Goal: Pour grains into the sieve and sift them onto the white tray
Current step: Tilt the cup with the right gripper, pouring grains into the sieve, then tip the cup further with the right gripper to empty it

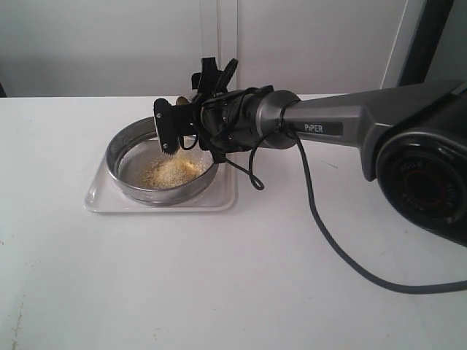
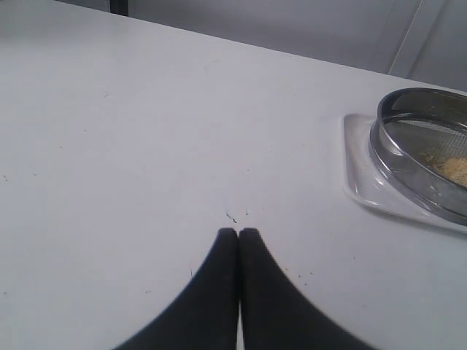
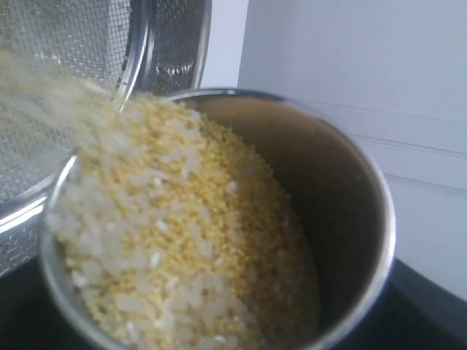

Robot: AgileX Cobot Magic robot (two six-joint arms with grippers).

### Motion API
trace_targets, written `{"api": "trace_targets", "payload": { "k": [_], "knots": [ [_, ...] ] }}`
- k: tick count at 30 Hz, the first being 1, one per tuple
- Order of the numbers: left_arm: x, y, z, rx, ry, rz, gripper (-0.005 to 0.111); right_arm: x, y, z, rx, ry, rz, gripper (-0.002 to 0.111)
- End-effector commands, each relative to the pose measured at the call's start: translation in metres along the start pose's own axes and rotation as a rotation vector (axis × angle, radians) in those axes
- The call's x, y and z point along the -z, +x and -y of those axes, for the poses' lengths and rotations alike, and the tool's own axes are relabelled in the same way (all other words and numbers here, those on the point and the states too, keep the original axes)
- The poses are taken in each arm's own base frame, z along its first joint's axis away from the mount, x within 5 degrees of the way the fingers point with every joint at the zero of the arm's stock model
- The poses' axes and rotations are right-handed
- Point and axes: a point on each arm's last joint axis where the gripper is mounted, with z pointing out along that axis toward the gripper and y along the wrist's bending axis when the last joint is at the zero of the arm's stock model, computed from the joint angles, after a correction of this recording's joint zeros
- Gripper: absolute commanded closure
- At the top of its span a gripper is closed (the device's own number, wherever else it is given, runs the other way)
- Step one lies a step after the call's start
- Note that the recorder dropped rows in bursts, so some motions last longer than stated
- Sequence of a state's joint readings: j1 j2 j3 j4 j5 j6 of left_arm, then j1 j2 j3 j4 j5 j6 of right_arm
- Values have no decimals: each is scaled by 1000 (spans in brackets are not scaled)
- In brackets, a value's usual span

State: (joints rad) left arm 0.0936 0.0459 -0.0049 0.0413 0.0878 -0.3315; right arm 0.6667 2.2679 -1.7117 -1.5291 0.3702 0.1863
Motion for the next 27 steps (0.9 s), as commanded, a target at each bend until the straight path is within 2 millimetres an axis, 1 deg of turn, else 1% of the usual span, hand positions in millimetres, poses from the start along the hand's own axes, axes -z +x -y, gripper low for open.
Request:
{"api": "trace_targets", "payload": {
  "k": [1, 22, 27],
  "knots": [
    [0, 1, 0, 0, 0, 4, 107, 3, -2, 8, 24, 25, 8, 108],
    [0, 1, 0, 0, 0, 4, 107, 3, -2, 8, 36, 25, 6, 108],
    [0, 1, 0, 0, 0, 4, 107, 4, -4, 7, 66, 28, -8, 108]
  ]
}}
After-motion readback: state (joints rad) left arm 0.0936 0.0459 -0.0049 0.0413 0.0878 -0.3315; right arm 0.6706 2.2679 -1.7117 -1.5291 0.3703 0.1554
